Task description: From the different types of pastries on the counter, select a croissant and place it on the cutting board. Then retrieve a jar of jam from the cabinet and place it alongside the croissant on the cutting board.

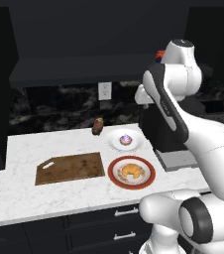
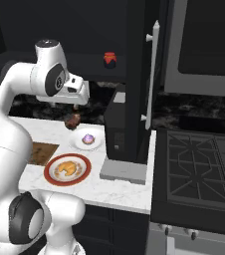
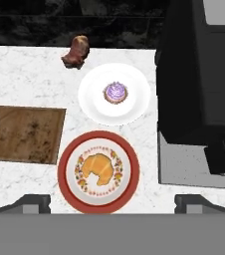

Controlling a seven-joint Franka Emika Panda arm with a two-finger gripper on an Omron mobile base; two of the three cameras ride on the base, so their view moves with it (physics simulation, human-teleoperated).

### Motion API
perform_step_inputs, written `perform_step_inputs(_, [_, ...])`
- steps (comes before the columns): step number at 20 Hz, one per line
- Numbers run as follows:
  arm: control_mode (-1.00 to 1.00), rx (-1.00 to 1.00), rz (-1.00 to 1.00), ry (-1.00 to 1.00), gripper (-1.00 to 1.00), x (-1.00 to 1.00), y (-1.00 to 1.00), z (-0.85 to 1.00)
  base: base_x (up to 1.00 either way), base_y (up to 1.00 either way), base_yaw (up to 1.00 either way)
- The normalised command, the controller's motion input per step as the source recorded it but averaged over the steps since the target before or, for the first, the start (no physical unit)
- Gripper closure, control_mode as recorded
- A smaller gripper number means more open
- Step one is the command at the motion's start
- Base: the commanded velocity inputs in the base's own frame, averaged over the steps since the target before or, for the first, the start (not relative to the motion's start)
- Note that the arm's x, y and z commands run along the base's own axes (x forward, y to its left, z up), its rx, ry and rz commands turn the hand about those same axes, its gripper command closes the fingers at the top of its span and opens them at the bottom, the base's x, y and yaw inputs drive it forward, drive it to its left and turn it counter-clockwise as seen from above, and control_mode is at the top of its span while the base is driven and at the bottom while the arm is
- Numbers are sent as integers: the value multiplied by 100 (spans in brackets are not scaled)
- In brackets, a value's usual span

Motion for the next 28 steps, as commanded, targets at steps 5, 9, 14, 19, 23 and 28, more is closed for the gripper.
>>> perform_step_inputs(5, [-100,-1,0,-4,-100,0,0,55,0,0,0])
perform_step_inputs(9, [-100,-11,0,-25,-100,0,0,35,0,0,0])
perform_step_inputs(14, [-100,-12,0,-29,-100,1,-4,38,0,0,0])
perform_step_inputs(19, [-100,-5,0,-21,-100,0,-17,47,0,0,0])
perform_step_inputs(23, [-100,0,1,-10,-100,0,-21,46,0,0,0])
perform_step_inputs(28, [-100,0,4,0,-100,14,-26,28,0,0,0])
